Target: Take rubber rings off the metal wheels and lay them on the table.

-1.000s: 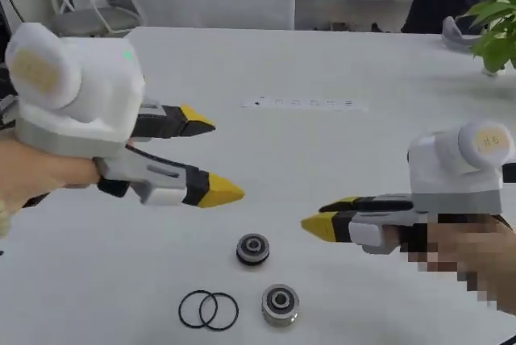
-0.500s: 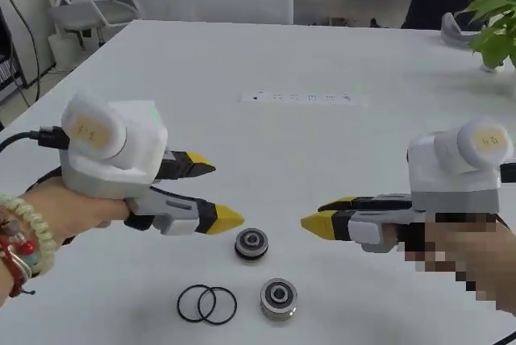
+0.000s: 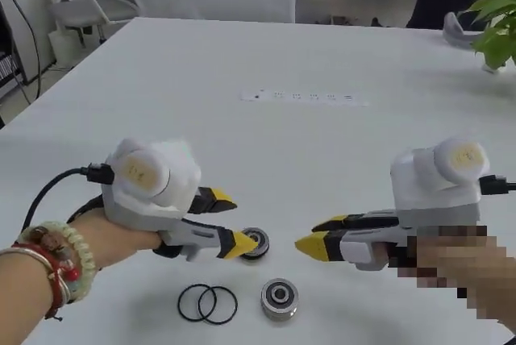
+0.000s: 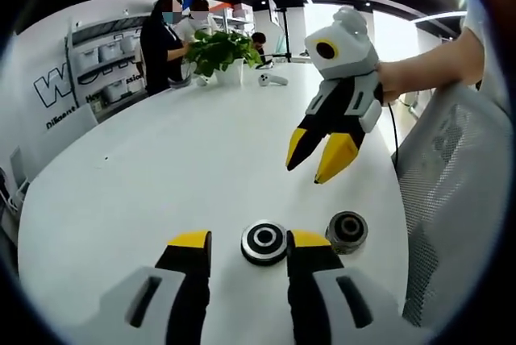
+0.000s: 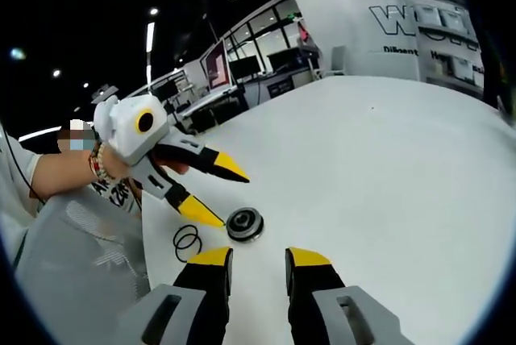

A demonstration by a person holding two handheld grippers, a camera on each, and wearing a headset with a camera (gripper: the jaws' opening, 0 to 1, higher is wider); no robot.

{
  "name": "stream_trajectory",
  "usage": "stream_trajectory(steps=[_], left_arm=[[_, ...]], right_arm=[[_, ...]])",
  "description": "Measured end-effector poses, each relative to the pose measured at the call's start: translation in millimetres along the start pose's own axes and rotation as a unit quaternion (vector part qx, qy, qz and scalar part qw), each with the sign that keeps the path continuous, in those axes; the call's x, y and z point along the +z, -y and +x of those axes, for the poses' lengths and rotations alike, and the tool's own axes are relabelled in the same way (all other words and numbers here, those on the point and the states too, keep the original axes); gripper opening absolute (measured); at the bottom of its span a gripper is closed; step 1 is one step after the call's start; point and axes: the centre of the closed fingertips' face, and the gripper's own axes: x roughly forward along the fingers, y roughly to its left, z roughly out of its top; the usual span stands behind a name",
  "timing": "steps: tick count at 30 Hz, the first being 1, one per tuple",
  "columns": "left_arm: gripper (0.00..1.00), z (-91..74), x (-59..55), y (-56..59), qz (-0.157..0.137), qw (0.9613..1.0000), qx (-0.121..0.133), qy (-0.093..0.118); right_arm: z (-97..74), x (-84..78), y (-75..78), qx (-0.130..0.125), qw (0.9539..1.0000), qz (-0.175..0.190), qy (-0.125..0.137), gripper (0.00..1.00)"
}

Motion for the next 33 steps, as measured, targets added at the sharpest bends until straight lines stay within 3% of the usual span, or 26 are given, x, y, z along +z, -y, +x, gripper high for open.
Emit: stream_trajectory(steps=[4,8,23,29,33], left_arm=[[0.27,3.6,-5.6,5.8,0.013,0.9999,-0.003,-0.010],[0.19,5.3,-4.1,8.8,0.007,0.9999,-0.010,-0.003],[0.11,7.8,-5.8,12.1,0.005,0.9999,-0.013,-0.002],[0.10,9.5,-5.9,12.2,-0.017,0.9998,-0.012,0.001],[0.10,10.2,-4.8,13.2,-0.016,0.9998,-0.011,0.005]], right_arm=[[1.1,-2.6,-1.4,0.003,1.0000,-0.002,-0.006,0.24],[0.9,-3.2,-2.4,0.003,1.0000,-0.005,-0.007,0.24],[0.0,-2.1,-1.2,0.001,1.0000,-0.001,-0.005,0.23],[1.3,-3.3,-2.2,0.004,1.0000,-0.002,-0.008,0.23],[4.1,-5.7,-4.2,0.005,0.9998,-0.008,-0.014,0.22]])
